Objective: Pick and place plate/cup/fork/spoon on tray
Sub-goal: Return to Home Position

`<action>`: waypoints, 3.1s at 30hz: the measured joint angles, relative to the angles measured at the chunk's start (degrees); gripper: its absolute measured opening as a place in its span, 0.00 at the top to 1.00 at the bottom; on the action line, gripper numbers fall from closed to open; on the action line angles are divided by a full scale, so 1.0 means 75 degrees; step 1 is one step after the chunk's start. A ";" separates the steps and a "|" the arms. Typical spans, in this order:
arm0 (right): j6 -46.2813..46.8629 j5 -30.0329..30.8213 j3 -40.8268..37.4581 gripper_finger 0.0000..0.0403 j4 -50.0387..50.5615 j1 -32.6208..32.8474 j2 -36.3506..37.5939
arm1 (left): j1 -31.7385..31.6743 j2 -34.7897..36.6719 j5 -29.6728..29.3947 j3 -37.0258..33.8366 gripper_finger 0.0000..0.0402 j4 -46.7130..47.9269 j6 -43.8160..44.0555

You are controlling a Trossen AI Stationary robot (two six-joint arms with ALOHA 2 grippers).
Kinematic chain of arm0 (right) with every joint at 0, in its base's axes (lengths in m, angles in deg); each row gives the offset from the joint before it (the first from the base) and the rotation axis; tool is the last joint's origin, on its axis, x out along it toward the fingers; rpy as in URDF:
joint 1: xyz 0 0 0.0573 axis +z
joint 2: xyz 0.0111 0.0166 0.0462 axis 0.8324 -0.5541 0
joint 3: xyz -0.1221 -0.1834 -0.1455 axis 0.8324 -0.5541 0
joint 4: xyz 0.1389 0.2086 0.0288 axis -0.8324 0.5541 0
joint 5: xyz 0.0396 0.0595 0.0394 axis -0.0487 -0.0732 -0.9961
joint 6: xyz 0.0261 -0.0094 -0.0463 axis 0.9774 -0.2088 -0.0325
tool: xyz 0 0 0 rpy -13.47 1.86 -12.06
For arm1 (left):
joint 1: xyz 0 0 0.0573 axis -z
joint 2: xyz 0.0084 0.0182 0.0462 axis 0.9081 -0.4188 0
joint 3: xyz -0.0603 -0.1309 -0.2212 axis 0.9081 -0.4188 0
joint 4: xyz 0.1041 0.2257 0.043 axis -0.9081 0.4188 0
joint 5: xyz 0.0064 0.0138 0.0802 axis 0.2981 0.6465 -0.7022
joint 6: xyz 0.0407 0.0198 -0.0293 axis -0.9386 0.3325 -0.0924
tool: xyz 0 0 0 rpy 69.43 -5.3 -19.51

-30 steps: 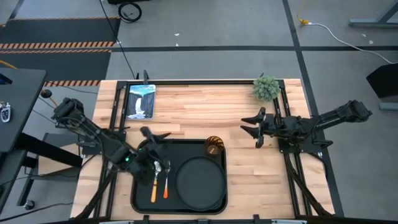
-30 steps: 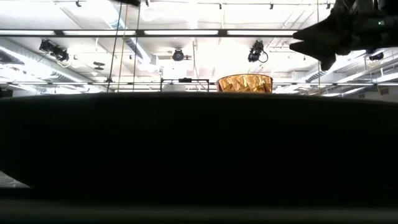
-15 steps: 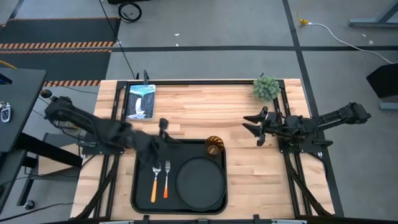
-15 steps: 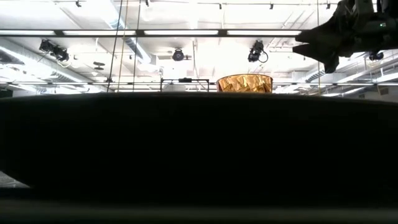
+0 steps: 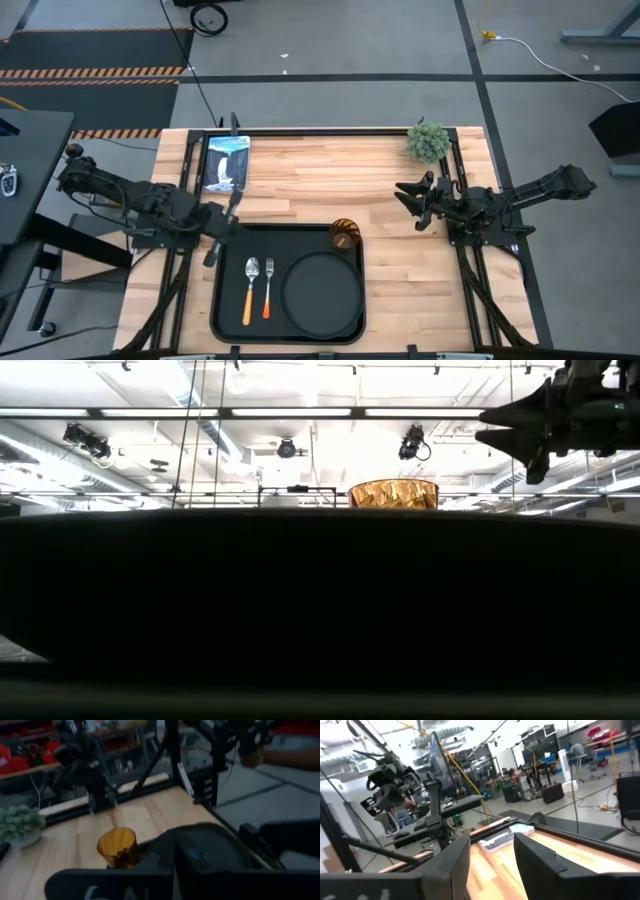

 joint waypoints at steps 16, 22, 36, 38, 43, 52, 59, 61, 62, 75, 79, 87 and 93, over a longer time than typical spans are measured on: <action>-0.0268 0.1419 -0.0023 0.61 -0.0036 -0.0006 0.0128 | -0.0446 0.3714 0.0058 -0.2111 0.99 -0.0641 0.0418; -0.0268 0.1416 -0.0023 0.61 -0.0035 -0.0006 0.0128 | -0.0415 0.4830 0.0061 -0.2829 0.99 -0.1475 0.1386; -0.0268 0.1399 -0.0023 0.61 -0.0035 -0.0006 0.0128 | -0.0242 0.5534 0.1804 -0.4958 0.97 -0.4306 0.2354; -0.0268 0.1396 -0.0023 0.61 -0.0035 -0.0006 0.0128 | -0.0242 0.5521 0.1807 -0.4958 0.95 -0.4317 0.2619; -0.0268 0.1396 -0.0023 0.61 -0.0035 -0.0006 0.0128 | -0.0242 0.5521 0.1791 -0.4956 0.89 -0.4310 0.2669; -0.0268 0.1396 -0.0023 0.61 -0.0035 -0.0006 0.0128 | -0.0245 0.5521 0.1785 -0.4955 0.90 -0.4305 0.2652; -0.0268 0.1399 -0.0023 0.61 -0.0035 -0.0006 0.0128 | -0.0244 0.5518 0.1782 -0.4955 0.90 -0.4307 0.2649; -0.0268 0.1399 -0.0023 0.61 -0.0035 -0.0006 0.0128 | -0.0245 0.5518 0.1782 -0.4955 0.90 -0.4307 0.2648; -0.0268 0.1399 -0.0023 0.61 -0.0032 -0.0006 0.0128 | -0.0245 0.5518 0.1781 -0.4955 0.90 -0.4305 0.2644; -0.0268 0.1402 -0.0023 0.61 -0.0034 -0.0006 0.0128 | -0.0245 0.5518 0.1771 -0.4955 0.90 -0.4307 0.2643; -0.0268 0.1402 -0.0023 0.61 -0.0034 -0.0006 0.0128 | -0.0245 0.5518 0.1771 -0.4955 0.90 -0.4305 0.2644; -0.0268 0.1402 -0.0023 0.61 -0.0034 -0.0006 0.0128 | -0.0245 0.5518 0.1771 -0.4952 0.90 -0.4307 0.2644; -0.0267 0.1402 -0.0023 0.61 -0.0032 -0.0006 0.0128 | -0.0245 0.5518 0.1771 -0.4952 0.90 -0.4305 0.2645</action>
